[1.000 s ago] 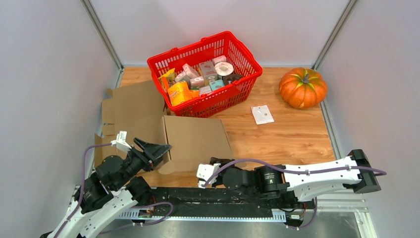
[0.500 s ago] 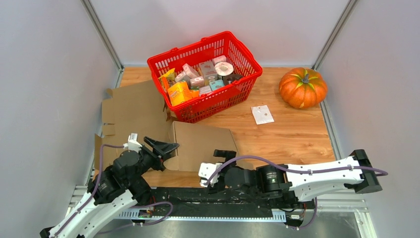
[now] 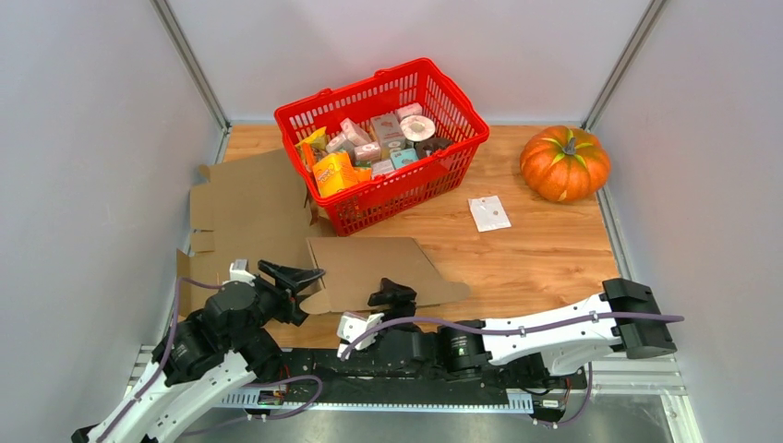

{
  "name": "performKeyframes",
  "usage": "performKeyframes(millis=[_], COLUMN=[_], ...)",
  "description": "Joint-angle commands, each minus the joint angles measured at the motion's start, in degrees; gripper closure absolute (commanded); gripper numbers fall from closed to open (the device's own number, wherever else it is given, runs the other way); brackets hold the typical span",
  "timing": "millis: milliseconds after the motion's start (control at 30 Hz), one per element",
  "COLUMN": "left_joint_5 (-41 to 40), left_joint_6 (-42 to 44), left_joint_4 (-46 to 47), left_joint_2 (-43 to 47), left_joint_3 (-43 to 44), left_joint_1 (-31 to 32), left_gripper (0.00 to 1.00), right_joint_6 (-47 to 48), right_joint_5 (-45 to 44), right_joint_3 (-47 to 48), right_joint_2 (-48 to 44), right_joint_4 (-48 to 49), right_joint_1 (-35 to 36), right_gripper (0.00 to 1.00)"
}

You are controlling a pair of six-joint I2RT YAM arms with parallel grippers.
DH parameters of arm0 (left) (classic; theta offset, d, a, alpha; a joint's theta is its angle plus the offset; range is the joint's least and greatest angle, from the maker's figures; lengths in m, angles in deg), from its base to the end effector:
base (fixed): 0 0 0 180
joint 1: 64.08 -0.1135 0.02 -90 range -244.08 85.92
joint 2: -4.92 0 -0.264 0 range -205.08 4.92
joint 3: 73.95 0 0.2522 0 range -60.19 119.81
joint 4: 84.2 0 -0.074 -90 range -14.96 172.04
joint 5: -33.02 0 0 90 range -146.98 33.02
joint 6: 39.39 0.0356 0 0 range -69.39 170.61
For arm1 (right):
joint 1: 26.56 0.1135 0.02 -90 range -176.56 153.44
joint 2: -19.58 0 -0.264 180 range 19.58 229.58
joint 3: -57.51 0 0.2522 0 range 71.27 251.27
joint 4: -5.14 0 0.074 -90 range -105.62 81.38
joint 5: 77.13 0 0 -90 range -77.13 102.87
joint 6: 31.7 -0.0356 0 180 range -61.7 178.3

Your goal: Fold the paper box

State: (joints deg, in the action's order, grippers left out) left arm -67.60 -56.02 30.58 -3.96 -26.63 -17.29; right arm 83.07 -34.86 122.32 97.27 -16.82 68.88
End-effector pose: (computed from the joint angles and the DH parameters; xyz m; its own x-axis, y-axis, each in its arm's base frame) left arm 0.0418 -0.0349 0.2619 -0.4902 -0.8537 0.1759 -0.4684 0.0877 -0.8792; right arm -0.0013 0.2911 0.2593 0.3538 -0.7430 -0.5681 -0.6376 0.2528 -0.7277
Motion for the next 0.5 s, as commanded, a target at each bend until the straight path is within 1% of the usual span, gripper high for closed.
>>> performKeyframes(millis=[0,33,100,333,433,467], left_joint_5=[-0.37,-0.64,-0.73,0.68,-0.20,-0.37], left_joint_6=[-0.78,-0.69,-0.60,-4.28,-6.57,-7.44], left_joint_4=[0.57,0.66,0.92,0.05,-2.23,-3.46], left_joint_2=[0.97,1.15,0.89,0.71,1.06,1.24], left_joint_3=[4.32,4.32,4.41,4.85,6.07,6.43], left_joint_1=[-0.11,-0.11,-0.11,-0.11,-0.11,-0.11], left_gripper=[0.31,0.28,0.28,0.26,0.26,0.26], right_joint_6=[3.26,3.26,4.13,8.27,8.27,8.62], right_joint_5=[-3.61,-2.56,-2.46,-5.44,-6.15,-6.50], right_joint_3=[-1.29,-1.65,-2.79,-7.09,-8.76,-9.03], right_joint_2=[-3.59,-4.12,-5.26,-7.02,-8.25,-8.52], right_joint_4=[6.37,6.10,6.19,7.68,7.68,9.59], right_joint_1=[0.28,0.36,0.36,0.36,0.45,0.62], right_gripper=[0.38,0.44,0.57,0.62,0.64,0.64])
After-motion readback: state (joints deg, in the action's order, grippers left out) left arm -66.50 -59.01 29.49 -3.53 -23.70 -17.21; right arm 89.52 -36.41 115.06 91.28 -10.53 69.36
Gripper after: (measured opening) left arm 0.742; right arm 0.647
